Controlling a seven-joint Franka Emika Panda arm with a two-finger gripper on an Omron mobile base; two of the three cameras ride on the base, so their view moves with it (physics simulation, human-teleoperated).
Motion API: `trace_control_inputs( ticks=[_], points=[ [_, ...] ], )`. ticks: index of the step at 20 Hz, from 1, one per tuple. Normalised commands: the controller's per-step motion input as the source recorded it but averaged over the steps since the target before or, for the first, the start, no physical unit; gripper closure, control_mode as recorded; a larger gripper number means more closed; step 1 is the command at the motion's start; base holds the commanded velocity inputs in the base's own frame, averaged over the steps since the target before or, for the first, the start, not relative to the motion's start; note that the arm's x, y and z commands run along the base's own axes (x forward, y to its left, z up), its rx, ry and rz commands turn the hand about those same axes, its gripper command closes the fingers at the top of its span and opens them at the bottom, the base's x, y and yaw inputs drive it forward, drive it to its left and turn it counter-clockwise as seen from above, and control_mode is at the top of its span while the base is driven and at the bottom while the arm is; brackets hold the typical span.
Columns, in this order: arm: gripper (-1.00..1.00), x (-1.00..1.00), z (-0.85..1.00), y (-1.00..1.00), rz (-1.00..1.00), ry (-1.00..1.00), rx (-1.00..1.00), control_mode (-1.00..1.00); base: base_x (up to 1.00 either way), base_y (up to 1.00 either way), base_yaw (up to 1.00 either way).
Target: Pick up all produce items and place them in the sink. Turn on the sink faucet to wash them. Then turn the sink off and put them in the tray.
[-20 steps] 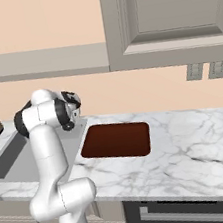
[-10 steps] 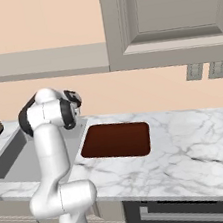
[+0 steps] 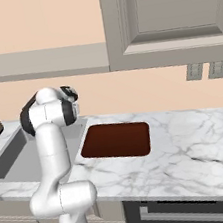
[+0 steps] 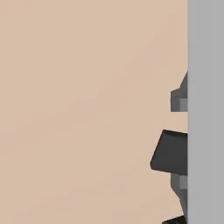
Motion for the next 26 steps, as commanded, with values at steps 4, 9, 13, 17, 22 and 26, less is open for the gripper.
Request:
trace_control_inputs(
  ticks=[4, 9, 13, 17, 22, 26],
  points=[
    [1.00, -0.01, 0.08, 0.74, 0.07, -0.02, -0.10, -1.00, 0.00, 0.00, 0.00],
    [-1.00, -0.09, 0.03, 0.34, 0.02, -0.06, -0.08, -1.00, 0.00, 0.00, 0.00],
    [-1.00, -0.25, 0.10, -0.03, 0.06, -0.15, 0.00, -1.00, 0.00, 0.00, 0.00],
    [-1.00, -0.36, 0.20, -0.06, 0.06, -0.14, 0.00, -1.00, 0.00, 0.00, 0.00],
    [-1.00, -0.37, 0.25, -0.09, 0.05, -0.05, -0.01, -1.00, 0.00, 0.00, 0.00],
    [-1.00, -0.45, 0.36, -0.10, 0.04, -0.01, -0.05, -1.00, 0.00, 0.00, 0.00]
  ],
)
